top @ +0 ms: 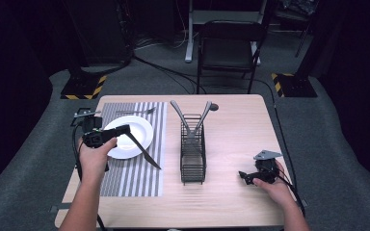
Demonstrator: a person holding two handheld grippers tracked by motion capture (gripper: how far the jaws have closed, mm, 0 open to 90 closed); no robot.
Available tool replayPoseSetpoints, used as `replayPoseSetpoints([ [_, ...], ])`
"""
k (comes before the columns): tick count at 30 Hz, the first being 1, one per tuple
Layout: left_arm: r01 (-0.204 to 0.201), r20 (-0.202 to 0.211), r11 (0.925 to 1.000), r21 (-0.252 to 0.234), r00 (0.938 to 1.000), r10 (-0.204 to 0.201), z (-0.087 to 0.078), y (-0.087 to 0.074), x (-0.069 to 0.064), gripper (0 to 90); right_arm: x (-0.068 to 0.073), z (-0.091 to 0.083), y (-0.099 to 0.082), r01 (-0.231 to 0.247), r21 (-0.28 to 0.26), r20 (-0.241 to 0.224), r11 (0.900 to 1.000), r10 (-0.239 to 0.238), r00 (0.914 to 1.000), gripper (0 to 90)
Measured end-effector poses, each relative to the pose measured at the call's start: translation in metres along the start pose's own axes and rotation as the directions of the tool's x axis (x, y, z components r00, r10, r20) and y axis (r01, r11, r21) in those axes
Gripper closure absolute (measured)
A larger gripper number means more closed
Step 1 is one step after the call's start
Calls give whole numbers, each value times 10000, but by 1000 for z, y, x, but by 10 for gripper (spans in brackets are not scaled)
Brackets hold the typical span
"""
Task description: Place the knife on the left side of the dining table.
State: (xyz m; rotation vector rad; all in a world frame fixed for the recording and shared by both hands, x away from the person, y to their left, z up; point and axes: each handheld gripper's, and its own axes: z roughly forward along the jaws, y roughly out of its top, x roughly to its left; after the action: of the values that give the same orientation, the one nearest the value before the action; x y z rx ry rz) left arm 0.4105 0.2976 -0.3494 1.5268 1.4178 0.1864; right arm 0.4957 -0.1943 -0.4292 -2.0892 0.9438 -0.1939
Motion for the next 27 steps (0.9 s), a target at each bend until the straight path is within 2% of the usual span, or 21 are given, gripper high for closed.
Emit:
replayPoseSetpoints([
  [2,-106,-45,9999,12,9999,106,-2,-1,4,831,0,0,0,-15,9,16,10000,15,10000,0],
  [3,8,-112,10000,-18,9999,-8,-4,-2,6,831,0,0,0,-3,0,3,10000,3,10000,0],
  [5,-35,-139,10000,-43,9999,35,-4,-3,8,831,0,0,0,-1,1,4,10000,1,10000,0],
  [12,387,-229,9992,-77,9990,-389,-5,-12,21,831,0,0,0,-2,-1,6,10000,2,10000,0],
  [14,514,-247,9984,-227,9983,-519,-7,-16,25,831,0,0,0,-2,0,6,10000,2,10000,0],
  [16,427,-297,9987,-276,9986,-435,-8,-17,28,830,0,0,0,-9,7,17,10000,9,10000,0],
  [19,526,-414,9982,-303,9977,-538,-12,-21,34,827,0,0,0,5,0,1,10000,-5,10000,0],
  [27,929,-763,9944,-510,9924,-967,-19,-32,51,811,0,0,0,-13,13,11,10000,13,10000,0],
])
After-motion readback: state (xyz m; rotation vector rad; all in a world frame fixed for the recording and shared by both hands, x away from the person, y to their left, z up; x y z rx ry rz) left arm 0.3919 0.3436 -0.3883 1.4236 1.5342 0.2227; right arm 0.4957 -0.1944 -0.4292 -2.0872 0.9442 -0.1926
